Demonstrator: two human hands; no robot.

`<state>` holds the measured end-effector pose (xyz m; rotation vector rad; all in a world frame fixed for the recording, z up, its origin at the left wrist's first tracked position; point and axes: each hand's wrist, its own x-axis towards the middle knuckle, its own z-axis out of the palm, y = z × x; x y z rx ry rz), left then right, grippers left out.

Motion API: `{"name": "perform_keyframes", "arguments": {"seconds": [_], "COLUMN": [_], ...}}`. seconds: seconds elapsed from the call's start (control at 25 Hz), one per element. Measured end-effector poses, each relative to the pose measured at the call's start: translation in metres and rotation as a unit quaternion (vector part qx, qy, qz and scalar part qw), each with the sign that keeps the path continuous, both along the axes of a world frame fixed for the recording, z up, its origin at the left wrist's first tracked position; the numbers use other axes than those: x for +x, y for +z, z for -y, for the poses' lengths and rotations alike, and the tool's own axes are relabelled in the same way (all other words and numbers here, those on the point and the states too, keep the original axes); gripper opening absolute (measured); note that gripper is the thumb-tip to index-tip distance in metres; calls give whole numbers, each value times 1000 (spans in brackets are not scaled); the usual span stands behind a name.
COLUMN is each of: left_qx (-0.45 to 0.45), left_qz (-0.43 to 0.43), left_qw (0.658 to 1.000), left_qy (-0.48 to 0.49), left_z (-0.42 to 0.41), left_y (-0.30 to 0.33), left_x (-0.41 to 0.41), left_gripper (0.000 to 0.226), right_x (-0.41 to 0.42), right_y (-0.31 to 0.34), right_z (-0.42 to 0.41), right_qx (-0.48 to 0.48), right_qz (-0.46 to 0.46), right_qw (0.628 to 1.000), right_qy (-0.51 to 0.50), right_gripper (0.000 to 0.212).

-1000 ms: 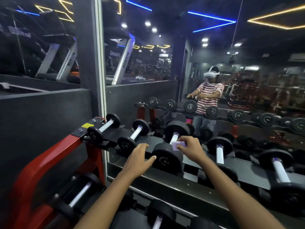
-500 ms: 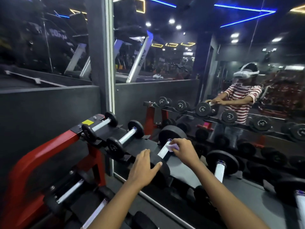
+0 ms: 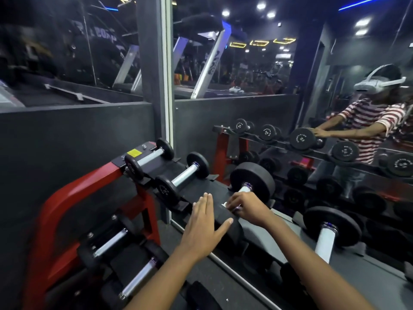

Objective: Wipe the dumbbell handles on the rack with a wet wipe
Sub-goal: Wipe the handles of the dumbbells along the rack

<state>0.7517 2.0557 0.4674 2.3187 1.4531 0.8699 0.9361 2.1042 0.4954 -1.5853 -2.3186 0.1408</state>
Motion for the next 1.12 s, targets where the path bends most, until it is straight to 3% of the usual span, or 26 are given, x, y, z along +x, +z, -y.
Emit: {"name": "perform_keyframes", "arguments": {"seconds": [0.16,0.28,0.4,0.52,0.68,0.8,1.0,1.12], "left_qx": [25,33,48,57,69,78,79,78], "left_qz": [3,-3,-13,-16,-19,-25,-34,-40], "left_qw": [1000,999,999,998,997,997,996,996], "left_qy": [0,0,-1,1,4,6,10,11], "left_z": [-3,-4,-6,-7,-10,-12,-13,-14], "left_y": [-3,-4,-5,-8,-13,-15,-16,-16], "left_x": [-1,-1,-1,-1,0,-1,0,-1], "left_gripper": [89,89,91,92,93,92,99,97], "right_x": [14,29,28,23,14,8,-7,-21], "right_y": [8,7,4,-3,-13,-10,11,22], "right_z": [-10,-18,-23,-22,-6,4,-2,-12], "right_qx": [34,62,59,59,48,20,31,-60], "right_qz": [44,35,18,-27,-65,-20,18,90], "right_qw": [996,985,983,988,996,999,999,993], "right_qy": [-66,-155,-174,-142,-25,43,8,54], "right_gripper": [28,32,31,25,23,30,23,23]}}
